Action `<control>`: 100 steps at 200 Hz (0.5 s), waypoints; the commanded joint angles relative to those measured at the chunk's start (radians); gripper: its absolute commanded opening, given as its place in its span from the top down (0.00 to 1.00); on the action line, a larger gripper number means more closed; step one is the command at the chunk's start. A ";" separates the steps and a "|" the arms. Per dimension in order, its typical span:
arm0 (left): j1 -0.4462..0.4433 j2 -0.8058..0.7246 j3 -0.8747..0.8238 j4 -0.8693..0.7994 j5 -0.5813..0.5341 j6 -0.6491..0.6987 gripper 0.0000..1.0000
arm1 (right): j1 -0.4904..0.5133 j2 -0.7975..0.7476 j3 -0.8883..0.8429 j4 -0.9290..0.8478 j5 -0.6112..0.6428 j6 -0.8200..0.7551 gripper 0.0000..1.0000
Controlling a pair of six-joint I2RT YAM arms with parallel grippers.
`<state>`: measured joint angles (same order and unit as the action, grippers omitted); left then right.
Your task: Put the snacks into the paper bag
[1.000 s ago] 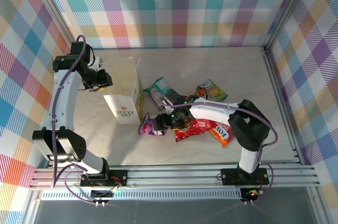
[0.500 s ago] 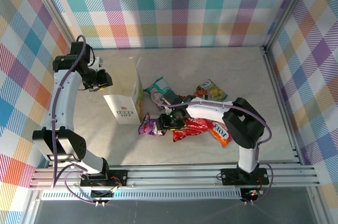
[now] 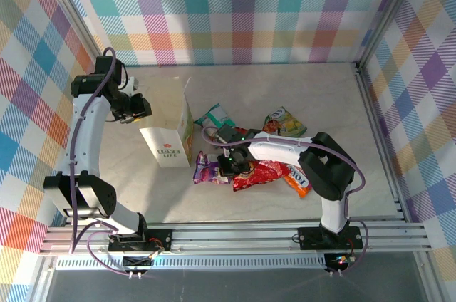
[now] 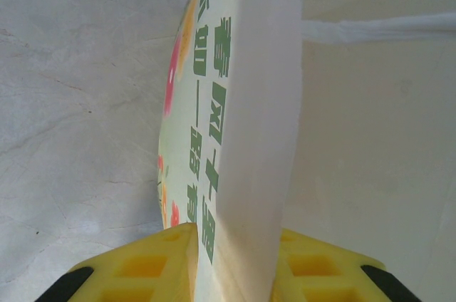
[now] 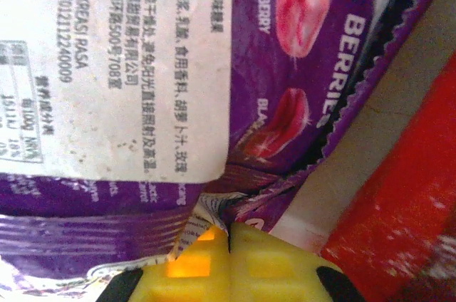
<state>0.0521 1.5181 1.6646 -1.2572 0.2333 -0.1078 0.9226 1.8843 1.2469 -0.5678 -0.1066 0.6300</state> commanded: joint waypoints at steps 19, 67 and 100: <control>-0.006 -0.035 0.013 -0.035 -0.006 0.002 0.73 | 0.016 -0.046 0.042 -0.135 0.100 -0.039 1.00; -0.006 -0.045 0.011 -0.035 -0.010 -0.001 0.73 | 0.024 -0.140 0.057 -0.146 0.142 -0.068 1.00; -0.007 -0.047 0.015 -0.032 -0.011 -0.007 0.73 | 0.027 -0.192 0.107 -0.175 0.159 -0.099 1.00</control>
<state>0.0517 1.4963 1.6650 -1.2575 0.2260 -0.1085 0.9398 1.7596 1.2869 -0.7025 0.0154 0.5682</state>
